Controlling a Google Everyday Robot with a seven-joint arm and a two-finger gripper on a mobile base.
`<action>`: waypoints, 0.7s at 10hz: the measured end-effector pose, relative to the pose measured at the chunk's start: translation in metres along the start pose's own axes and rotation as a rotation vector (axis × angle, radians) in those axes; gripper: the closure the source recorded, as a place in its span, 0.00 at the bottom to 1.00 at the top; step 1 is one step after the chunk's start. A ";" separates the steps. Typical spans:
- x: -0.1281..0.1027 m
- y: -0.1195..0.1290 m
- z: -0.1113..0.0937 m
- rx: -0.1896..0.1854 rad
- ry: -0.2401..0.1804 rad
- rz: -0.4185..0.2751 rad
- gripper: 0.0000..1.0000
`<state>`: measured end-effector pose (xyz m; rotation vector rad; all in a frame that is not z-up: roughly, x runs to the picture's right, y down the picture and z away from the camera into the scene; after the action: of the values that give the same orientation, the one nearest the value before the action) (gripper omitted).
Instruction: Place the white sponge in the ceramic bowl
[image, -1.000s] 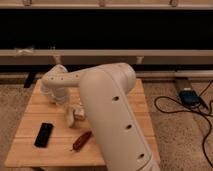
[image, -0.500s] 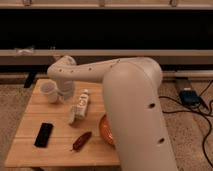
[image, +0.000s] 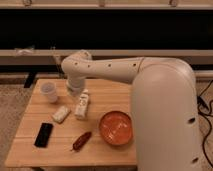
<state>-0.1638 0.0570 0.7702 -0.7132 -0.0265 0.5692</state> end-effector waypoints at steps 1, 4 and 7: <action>0.000 0.004 0.005 0.001 0.016 -0.005 0.72; -0.017 0.031 0.027 0.014 0.037 -0.059 0.44; -0.041 0.053 0.055 0.014 0.047 -0.151 0.20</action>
<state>-0.2356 0.1022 0.7856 -0.7045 -0.0323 0.4071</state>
